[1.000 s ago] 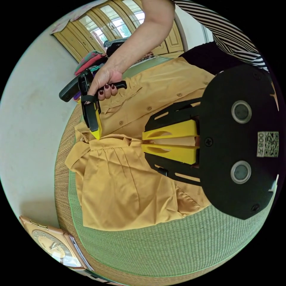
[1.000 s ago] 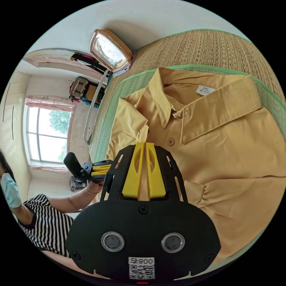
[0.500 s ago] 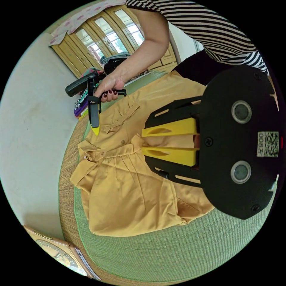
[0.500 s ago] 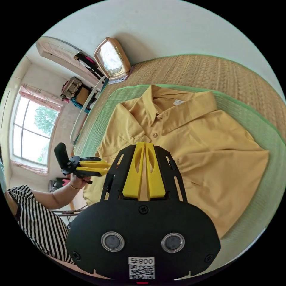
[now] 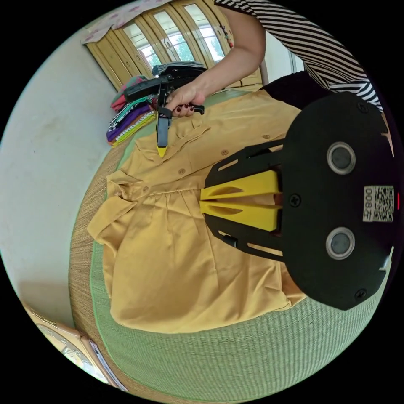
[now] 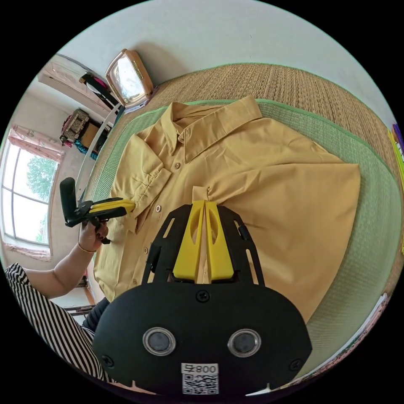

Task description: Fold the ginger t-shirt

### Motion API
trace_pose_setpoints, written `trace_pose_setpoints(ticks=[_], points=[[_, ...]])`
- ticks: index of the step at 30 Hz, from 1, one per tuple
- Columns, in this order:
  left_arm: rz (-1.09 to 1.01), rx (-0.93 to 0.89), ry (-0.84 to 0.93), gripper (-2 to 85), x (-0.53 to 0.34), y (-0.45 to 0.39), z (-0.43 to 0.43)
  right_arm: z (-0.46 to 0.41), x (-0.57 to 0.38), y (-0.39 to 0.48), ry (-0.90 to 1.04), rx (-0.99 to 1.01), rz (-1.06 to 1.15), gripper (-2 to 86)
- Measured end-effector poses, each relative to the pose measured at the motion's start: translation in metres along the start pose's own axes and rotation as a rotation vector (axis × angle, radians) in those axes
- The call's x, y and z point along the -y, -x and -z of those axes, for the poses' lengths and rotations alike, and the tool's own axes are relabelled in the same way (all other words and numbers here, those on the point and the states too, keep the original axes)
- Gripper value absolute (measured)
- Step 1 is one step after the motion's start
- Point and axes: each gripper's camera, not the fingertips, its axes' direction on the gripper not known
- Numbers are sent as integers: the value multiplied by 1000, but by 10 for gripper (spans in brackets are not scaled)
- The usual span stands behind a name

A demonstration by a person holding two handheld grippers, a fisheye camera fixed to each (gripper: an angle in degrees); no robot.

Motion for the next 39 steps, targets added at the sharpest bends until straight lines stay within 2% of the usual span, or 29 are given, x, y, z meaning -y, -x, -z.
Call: trace_pose_setpoints(ticks=[12,20,30,35,39], points=[[5,8,-39,3,-2,6,-8,20,0,3,-41,73,-19,0],[24,36,5,3,-5,25,-27,63,-48,18,-94,55,8,1],[45,9,0,3,-25,51,-41,63,-98,25,-28,44,2,0],[60,-20,-127,3,-52,66,-14,91,-110,31,-62,42,-5,0],[139,-38,-131,3,-93,86,3,115,-132,30,-64,71,-26,1]])
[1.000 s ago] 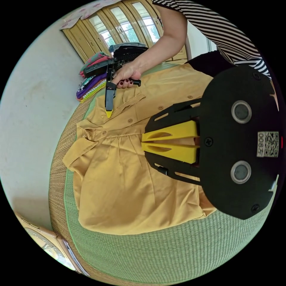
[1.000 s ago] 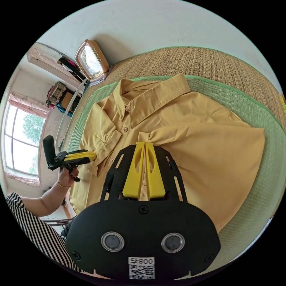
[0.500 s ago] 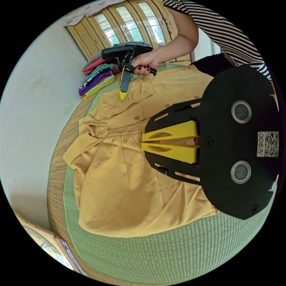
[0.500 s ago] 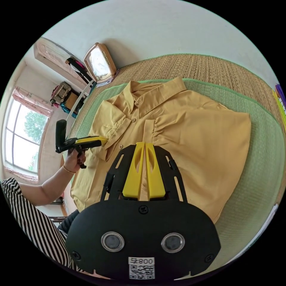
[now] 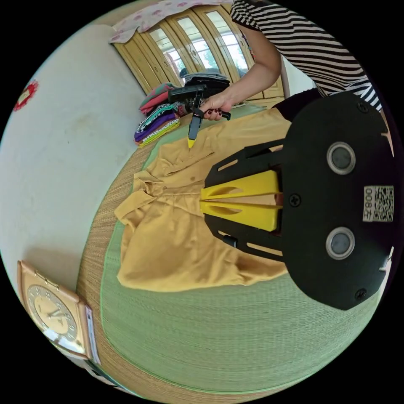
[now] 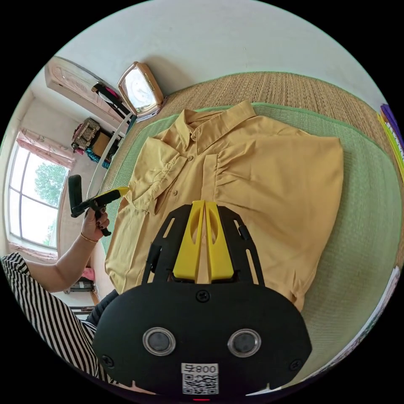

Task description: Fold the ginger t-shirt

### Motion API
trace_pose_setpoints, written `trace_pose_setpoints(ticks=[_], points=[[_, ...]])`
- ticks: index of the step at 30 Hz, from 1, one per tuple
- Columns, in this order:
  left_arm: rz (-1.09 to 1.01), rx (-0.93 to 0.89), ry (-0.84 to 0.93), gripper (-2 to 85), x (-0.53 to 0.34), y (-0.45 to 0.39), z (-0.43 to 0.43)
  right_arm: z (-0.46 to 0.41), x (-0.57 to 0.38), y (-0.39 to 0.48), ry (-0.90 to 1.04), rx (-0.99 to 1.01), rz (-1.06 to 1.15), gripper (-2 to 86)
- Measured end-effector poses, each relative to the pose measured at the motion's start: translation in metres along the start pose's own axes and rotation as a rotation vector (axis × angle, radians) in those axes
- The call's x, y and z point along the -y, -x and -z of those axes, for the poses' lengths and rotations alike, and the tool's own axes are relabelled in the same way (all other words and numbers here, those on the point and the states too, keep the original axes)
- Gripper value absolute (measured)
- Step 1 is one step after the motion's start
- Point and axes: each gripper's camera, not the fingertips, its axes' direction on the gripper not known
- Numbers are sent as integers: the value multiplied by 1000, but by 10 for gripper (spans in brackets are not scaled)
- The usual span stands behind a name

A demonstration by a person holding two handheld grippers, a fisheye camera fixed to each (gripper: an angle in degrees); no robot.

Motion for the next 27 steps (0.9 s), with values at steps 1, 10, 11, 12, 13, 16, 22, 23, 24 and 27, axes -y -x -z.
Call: trace_pose_setpoints(ticks=[1,10,11,12,13,16,22,23,24,27], points=[[33,-1,7,4,-16,9,7,10,-11,-2,-1,24,-18,1],[302,3,49,11,-156,55,58,93,-147,-4,26,8,-192,3],[331,-15,32,14,-172,59,64,103,-169,-2,36,-12,-214,3],[343,-32,21,16,-180,62,67,108,-179,-2,42,-22,-226,4],[369,-74,0,21,-194,68,71,117,-199,0,50,-36,-247,5],[435,-164,-58,44,-229,86,77,139,-245,5,37,-33,-291,9],[497,-212,-27,79,-281,115,71,163,-314,4,-19,25,-348,45],[511,-228,-33,81,-290,121,69,164,-326,1,-14,28,-367,53],[515,-238,-38,82,-294,124,68,164,-331,-1,-13,30,-379,55],[527,-255,-37,88,-311,136,64,162,-354,-9,-13,28,-411,63]])
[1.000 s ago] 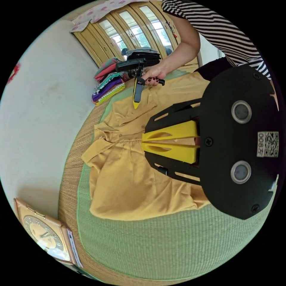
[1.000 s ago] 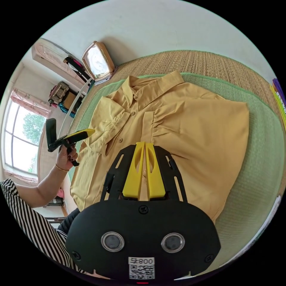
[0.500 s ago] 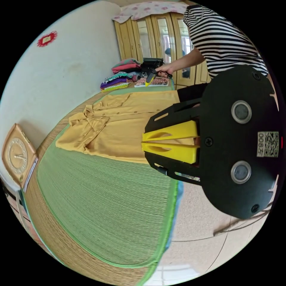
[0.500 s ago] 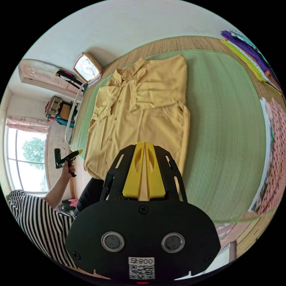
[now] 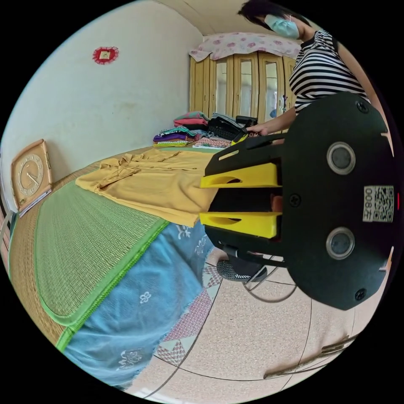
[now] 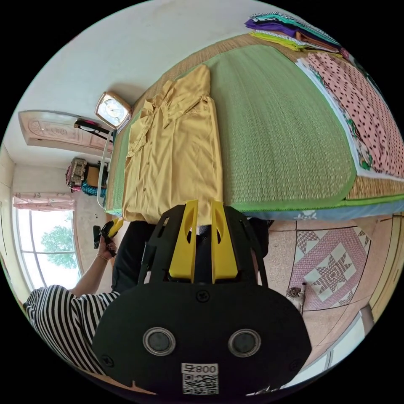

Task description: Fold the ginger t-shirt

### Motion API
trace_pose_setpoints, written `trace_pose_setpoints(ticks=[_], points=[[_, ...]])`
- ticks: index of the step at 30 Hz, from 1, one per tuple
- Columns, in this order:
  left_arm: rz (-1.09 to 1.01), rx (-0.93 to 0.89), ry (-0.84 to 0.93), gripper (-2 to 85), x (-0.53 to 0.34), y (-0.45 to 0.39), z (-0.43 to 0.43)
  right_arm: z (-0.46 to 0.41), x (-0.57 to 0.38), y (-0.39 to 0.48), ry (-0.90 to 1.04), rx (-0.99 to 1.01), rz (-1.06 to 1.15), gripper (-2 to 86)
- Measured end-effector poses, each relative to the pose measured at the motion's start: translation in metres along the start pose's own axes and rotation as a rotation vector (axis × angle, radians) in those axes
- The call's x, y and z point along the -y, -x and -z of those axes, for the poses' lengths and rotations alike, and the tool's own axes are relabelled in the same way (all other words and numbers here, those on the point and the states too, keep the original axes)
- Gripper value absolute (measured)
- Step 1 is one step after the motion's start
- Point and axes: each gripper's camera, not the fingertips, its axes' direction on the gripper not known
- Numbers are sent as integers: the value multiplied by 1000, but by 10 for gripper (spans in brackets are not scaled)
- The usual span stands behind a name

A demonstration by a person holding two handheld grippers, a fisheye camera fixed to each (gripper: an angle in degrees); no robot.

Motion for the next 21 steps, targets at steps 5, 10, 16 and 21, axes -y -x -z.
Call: trace_pose_setpoints(ticks=[5,10,16,21], points=[[21,6,33,96,-5,35,-1,-11,-18,-17,50,8,-33,78],[28,10,40,105,-2,63,1,-11,-29,-23,57,20,-54,81],[28,-15,15,115,4,91,8,-12,-35,-27,66,40,-90,84],[18,2,50,119,10,110,7,-13,-37,-29,73,46,-114,88]])
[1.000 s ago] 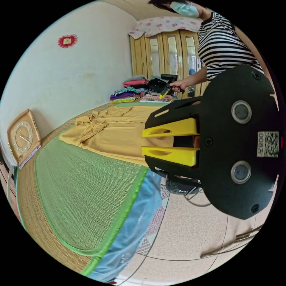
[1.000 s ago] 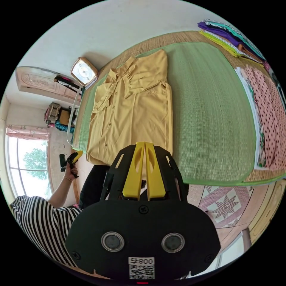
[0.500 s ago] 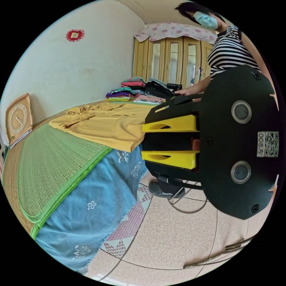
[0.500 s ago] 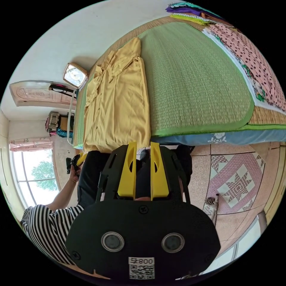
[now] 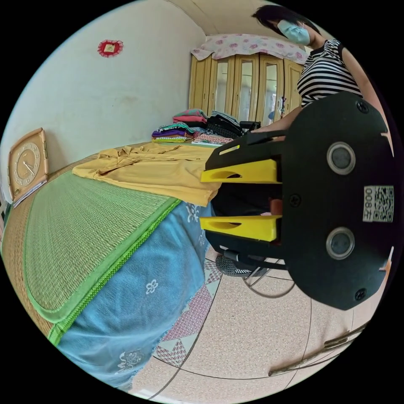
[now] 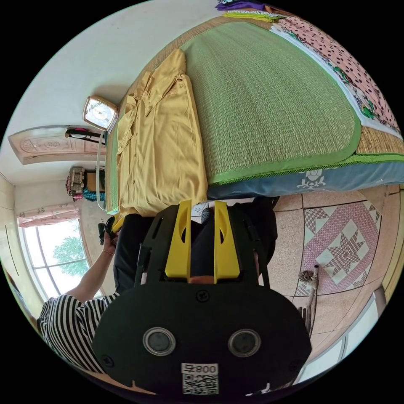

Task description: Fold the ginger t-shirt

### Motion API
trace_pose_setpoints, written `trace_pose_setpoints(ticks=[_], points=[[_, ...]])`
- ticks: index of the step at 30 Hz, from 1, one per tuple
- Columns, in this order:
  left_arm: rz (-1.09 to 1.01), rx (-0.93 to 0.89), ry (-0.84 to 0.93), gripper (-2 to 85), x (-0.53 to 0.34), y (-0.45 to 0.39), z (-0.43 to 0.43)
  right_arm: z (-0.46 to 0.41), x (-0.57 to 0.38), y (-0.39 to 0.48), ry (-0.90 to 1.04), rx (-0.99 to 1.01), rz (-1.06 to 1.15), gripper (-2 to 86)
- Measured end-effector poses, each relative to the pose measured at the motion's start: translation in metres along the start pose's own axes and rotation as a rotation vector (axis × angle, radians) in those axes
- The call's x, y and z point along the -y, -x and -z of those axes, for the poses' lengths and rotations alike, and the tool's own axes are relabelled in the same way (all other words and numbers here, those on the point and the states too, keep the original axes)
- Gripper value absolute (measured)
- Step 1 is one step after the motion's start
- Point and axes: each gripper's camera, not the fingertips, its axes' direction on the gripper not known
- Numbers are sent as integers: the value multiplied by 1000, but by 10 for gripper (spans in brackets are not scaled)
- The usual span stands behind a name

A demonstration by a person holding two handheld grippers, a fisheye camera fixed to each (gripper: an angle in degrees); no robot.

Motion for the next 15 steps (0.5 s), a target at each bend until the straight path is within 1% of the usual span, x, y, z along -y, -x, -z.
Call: trace_pose_setpoints(ticks=[6,10,15], points=[[0,-3,33,113,4,19,-7,2,-4,-5,1,-30,-21,89],[-2,-17,39,87,2,28,-10,-4,-5,-10,6,19,-39,89],[-13,-8,38,54,-6,35,-9,-11,-9,-10,23,16,-35,77]])
